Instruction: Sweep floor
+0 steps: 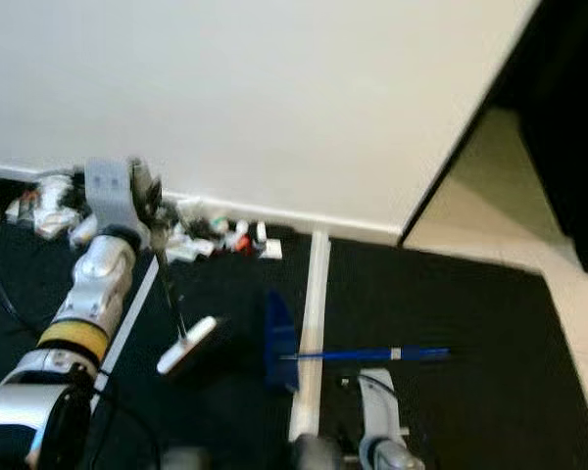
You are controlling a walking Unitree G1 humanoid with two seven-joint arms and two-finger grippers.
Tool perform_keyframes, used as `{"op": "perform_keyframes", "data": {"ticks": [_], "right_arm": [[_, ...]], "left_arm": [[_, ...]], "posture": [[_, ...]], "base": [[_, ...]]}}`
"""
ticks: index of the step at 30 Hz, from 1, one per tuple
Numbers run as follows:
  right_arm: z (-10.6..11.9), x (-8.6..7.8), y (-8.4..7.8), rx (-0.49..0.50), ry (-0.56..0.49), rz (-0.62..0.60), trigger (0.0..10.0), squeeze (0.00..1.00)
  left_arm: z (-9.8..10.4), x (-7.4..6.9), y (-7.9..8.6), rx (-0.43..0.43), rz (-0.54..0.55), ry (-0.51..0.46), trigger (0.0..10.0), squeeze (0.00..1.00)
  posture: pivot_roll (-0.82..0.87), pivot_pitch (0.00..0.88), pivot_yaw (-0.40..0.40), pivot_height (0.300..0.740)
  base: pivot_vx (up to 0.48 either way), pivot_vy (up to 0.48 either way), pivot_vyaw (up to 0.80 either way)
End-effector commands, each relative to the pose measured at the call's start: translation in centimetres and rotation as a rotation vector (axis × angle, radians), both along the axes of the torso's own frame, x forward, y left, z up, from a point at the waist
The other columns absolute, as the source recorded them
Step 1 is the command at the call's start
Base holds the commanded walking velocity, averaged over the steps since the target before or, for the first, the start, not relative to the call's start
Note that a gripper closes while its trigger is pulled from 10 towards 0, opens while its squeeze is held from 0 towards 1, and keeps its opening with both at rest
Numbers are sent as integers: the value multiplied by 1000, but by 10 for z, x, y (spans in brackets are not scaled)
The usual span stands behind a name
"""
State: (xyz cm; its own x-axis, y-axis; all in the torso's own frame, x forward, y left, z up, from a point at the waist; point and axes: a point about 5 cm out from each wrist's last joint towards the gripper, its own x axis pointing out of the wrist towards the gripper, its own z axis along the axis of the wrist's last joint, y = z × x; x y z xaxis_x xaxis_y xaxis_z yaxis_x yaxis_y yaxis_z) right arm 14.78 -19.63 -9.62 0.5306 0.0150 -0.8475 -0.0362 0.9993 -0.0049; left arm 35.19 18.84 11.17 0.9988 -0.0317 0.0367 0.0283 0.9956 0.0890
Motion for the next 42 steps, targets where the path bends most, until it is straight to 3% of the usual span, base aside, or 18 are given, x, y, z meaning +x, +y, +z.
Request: {"op": "perform_keyframes", "data": {"ticks": [1,4,15,18,21,24,28,31,32,33,37,40,42], "right_arm": [[-4,-16,-10,-1,41,-24,10000,0],[-3,-17,-20,-11,40,-35,10000,0],[-2,-8,-5,-3,28,-28,10000,0],[-3,-7,-1,2,27,-25,10000,0],[-2,-4,3,12,16,-27,10000,0],[-2,-2,4,19,8,-29,10000,0],[-1,-2,4,25,4,-25,10000,0],[-2,-2,6,29,3,-21,10000,0],[-2,-2,6,29,3,-21,10000,0],[-2,-2,6,29,3,-18,10000,0],[-2,-2,5,28,5,-15,10000,0],[-2,-7,-2,18,19,-8,10000,0],[-2,-8,-5,15,22,-7,10000,0]], "left_arm": [[6,3,-8,25,-39,-29,10000,0],[10,5,-12,44,-53,-40,10000,0],[16,9,-17,38,-87,-62,10000,0],[19,10,-17,100,-87,-79,10000,0],[31,18,2,279,-17,-81,10000,0],[44,23,33,344,84,-68,10000,0],[53,23,51,411,101,-64,10000,0],[68,22,73,572,109,-59,10000,0],[68,22,73,572,109,-59,10000,0],[90,25,83,567,113,-101,10000,0],[109,29,82,517,69,-154,10000,0],[142,36,61,474,-120,-241,10000,0],[149,37,55,464,-170,-258,10000,0]], "posture": [[99,0,-21,740],[93,0,-21,740],[86,0,-23,740],[85,0,-23,740],[91,0,-16,740],[92,0,-13,740],[93,0,-12,740],[94,0,-13,740],[94,0,-13,740],[100,0,-22,740],[105,0,-30,740],[110,0,-38,740],[109,0,-40,740]], "base": [[0,-326,0],[0,-480,0],[0,-436,0],[0,0,0],[0,0,0],[0,0,0],[0,0,0],[0,0,0],[0,0,0],[0,0,0],[0,0,0],[0,0,0],[0,0,0]]}}
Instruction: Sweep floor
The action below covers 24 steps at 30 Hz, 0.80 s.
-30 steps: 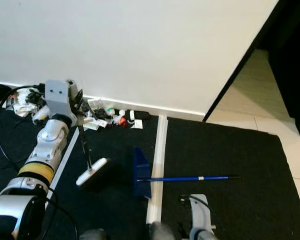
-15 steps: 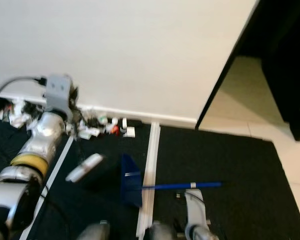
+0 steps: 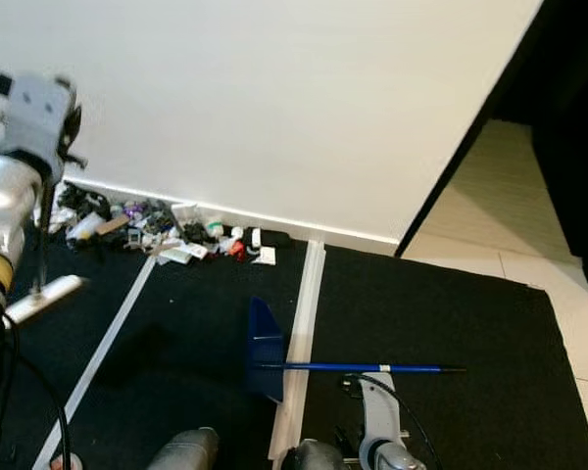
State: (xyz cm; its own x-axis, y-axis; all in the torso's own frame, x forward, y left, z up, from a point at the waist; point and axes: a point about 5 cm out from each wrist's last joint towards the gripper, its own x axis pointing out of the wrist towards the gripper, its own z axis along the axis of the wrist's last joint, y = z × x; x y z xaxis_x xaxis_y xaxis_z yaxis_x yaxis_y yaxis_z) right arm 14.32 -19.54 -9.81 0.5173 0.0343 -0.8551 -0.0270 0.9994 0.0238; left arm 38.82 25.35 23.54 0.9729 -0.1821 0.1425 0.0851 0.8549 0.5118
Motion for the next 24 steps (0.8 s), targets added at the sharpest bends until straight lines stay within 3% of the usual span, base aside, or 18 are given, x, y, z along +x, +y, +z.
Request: {"op": "perform_keyframes", "data": {"ticks": [1,3,4,5,6,10,12,14,16,18,20,24], "right_arm": [[0,-4,-7,-17,10,3,10000,0],[-1,-5,-8,-20,15,4,10000,0],[-1,-5,-8,-20,16,6,10000,0],[-1,-5,-8,-20,16,6,10000,0],[-1,-3,-5,-21,19,18,10000,0],[-1,-2,-4,-21,18,21,10000,0],[0,3,1,-17,12,32,10000,0],[1,7,3,-14,5,37,10000,0],[3,10,5,-11,-3,41,10000,0],[5,15,7,-5,-18,47,10000,0],[5,17,8,-1,-24,55,10000,0],[5,17,9,-2,-25,64,10000,0]], "left_arm": [[31,0,-19,48,-169,-89,10000,0],[51,-6,-46,70,-399,-105,10000,0],[58,-9,-54,71,-472,-111,10000,0],[58,-9,-54,71,-472,-111,10000,0],[73,-16,-70,122,-595,-116,10000,0],[78,-18,-75,149,-632,-113,10000,0],[93,-26,-84,211,-729,-108,10000,0],[100,-31,-89,213,-780,-112,10000,0],[106,-37,-94,192,-839,-114,10000,0],[112,-52,-107,119,-986,-88,10000,0],[110,-64,-115,107,-1098,-21,10000,0],[103,-73,-119,123,-1161,62,10000,0]], "posture": [[111,0,-46,740],[122,0,-58,740],[122,0,-58,740],[122,0,-58,740],[129,0,-66,740],[133,0,-71,740],[137,0,-78,740],[138,0,-80,740],[140,0,-80,740],[139,0,-80,740],[139,0,-83,740],[145,0,-84,740]], "base": [[0,0,0],[0,0,0],[0,0,0],[0,0,0],[0,0,0],[0,0,0],[0,0,0],[0,0,0],[0,0,0],[0,0,0],[0,0,0],[0,0,0]]}}
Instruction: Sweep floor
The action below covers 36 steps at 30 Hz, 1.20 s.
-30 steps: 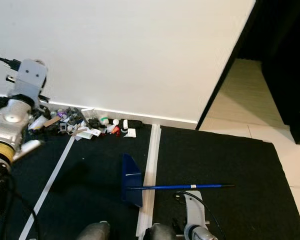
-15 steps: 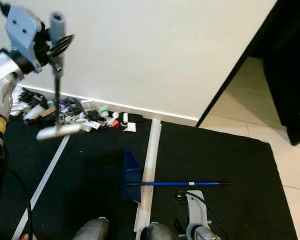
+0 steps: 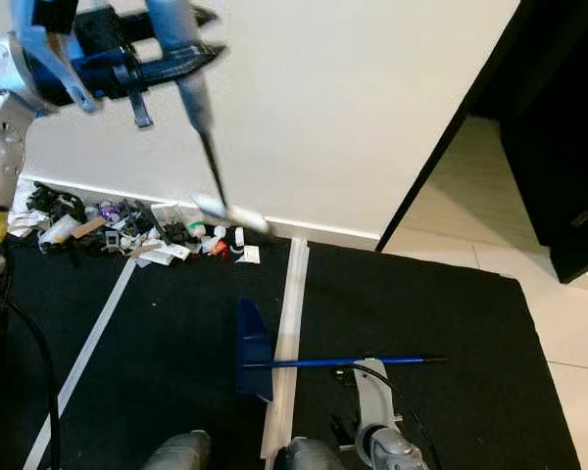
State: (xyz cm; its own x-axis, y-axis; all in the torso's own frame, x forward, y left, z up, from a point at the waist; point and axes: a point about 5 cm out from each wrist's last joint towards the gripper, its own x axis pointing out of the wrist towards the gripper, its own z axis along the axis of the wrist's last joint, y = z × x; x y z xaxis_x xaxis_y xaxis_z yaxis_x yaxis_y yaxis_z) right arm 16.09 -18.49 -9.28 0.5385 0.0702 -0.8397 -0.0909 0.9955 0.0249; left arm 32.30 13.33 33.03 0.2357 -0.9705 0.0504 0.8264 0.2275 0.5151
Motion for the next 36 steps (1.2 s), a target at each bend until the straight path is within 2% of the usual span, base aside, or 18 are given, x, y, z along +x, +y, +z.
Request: {"op": "perform_keyframes", "data": {"ticks": [1,5,7,9,10,13,21,24,28,33,36], "right_arm": [[0,0,-2,-5,3,1,10000,0],[0,-1,-2,-10,6,5,10000,0],[0,-1,-2,-11,7,5,10000,0],[0,-1,-2,-10,7,7,10000,0],[0,-1,-2,-10,7,7,10000,0],[0,0,-1,-8,5,10,10000,0],[1,2,0,-13,-7,10,10000,0],[1,3,1,-11,-7,13,10000,0],[2,4,1,-14,-13,18,10000,0],[2,4,2,-13,-14,20,10000,0],[2,4,2,-11,-12,20,10000,0]], "left_arm": [[9,-8,1,39,-17,-36,10000,0],[12,-26,-9,6,-99,36,10000,0],[12,-30,-11,8,-118,59,10000,0],[8,-37,-13,60,-127,90,10000,0],[8,-37,-13,60,-127,90,10000,0],[-7,-43,-13,174,-108,115,10000,0],[-19,-50,-14,217,-106,187,10000,0],[-27,-51,-15,230,-85,206,10000,0],[-44,-37,-22,196,25,179,10000,0],[-44,-32,-24,162,68,163,10000,0],[-36,-32,-25,154,69,150,10000,0]], "posture": [[145,0,-84,740],[149,0,-82,740],[149,0,-82,740],[151,0,-81,740],[151,0,-81,740],[152,0,-81,740],[156,0,-78,740],[156,0,-77,740],[158,0,-78,740],[156,0,-77,740],[155,0,-75,740]], "base": [[0,0,0],[0,0,0],[0,0,0],[0,0,0],[0,0,0],[0,0,0],[0,0,0],[0,0,0],[0,0,0],[0,0,0],[0,0,0]]}}
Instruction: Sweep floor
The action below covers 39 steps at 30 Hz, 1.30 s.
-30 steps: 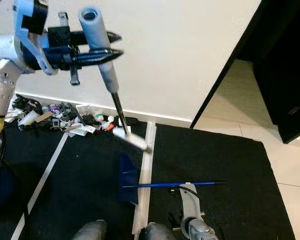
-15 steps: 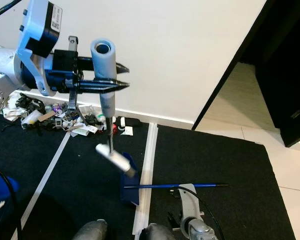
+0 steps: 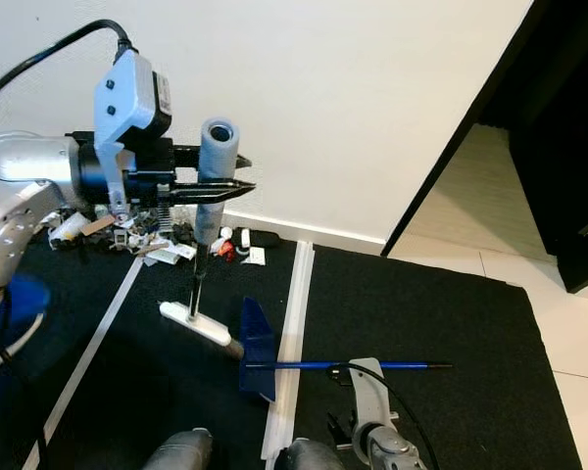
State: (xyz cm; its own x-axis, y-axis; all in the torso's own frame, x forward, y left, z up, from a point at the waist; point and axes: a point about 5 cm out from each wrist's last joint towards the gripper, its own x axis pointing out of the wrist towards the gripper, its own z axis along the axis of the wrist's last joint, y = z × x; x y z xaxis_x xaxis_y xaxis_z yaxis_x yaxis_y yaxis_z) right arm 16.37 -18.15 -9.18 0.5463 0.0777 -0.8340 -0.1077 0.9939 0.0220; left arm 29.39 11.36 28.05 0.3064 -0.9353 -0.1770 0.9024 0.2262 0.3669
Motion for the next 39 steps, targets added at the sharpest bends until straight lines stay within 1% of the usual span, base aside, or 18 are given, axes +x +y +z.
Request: {"op": "perform_keyframes", "data": {"ticks": [1,4,9,10,12,15,17,18,21,23,24,29,30,31,33,34,36,39], "right_arm": [[0,1,-1,-9,-1,4,10000,0],[0,0,-1,-9,0,3,10000,0],[0,-1,-1,-6,5,0,10000,0],[-1,-2,-1,-6,8,0,10000,0],[-1,-2,-1,-6,8,0,10000,0],[-1,-2,0,-5,9,0,10000,0],[-1,-3,0,-5,11,2,10000,0],[-1,-3,0,-5,11,2,10000,0],[-1,-3,-1,-6,12,3,10000,0],[-2,-4,0,-7,14,4,10000,0],[-2,-4,0,-7,14,4,10000,0],[-2,-4,1,-6,14,5,10000,0],[-2,-4,1,-5,14,5,10000,0],[-2,-4,1,-5,14,5,10000,0],[-2,-4,1,-5,14,4,10000,0],[-2,-4,1,-5,14,4,10000,0],[-3,-6,1,-6,18,6,10000,0],[-3,-6,0,-8,21,7,10000,0]], "left_arm": [[14,-3,-6,-20,-22,-65,10000,0],[18,-4,-5,-16,-30,-67,10000,0],[26,-9,-9,-68,-62,-56,10000,0],[23,-13,-12,-82,-85,-32,10000,0],[23,-13,-12,-82,-85,-32,10000,0],[14,-13,-15,-80,-83,-2,10000,0],[0,-13,-19,-76,-61,28,10000,0],[0,-13,-19,-76,-61,28,10000,0],[-9,-9,-22,-75,-18,22,10000,0],[-19,-2,-25,-56,54,-7,10000,0],[-30,5,-26,-19,117,-40,10000,0],[-41,11,-24,25,173,-59,10000,0],[-50,14,-20,69,210,-65,10000,0],[-50,14,-20,69,210,-65,10000,0],[-63,18,-13,131,250,-73,10000,0],[-63,18,-13,131,250,-73,10000,0],[-75,24,-3,164,321,-76,10000,0],[-82,26,0,173,348,-77,10000,0]], "posture": [[155,0,-75,740],[154,0,-73,740],[152,0,-69,740],[153,0,-68,740],[153,0,-68,740],[153,0,-68,740],[155,0,-68,740],[155,0,-68,740],[154,0,-68,740],[153,0,-67,740],[153,0,-67,740],[153,0,-67,740],[144,0,-63,740],[144,0,-63,740],[144,0,-63,740],[144,0,-63,740],[147,0,-65,740],[147,0,-65,740]], "base": [[0,0,0],[0,0,0],[0,0,0],[0,0,0],[0,0,0],[0,0,0],[0,0,0],[0,0,0],[0,0,0],[0,0,0],[0,0,0],[0,0,0],[0,0,0],[0,0,0],[0,0,0],[0,0,0],[0,0,0],[0,0,0]]}}
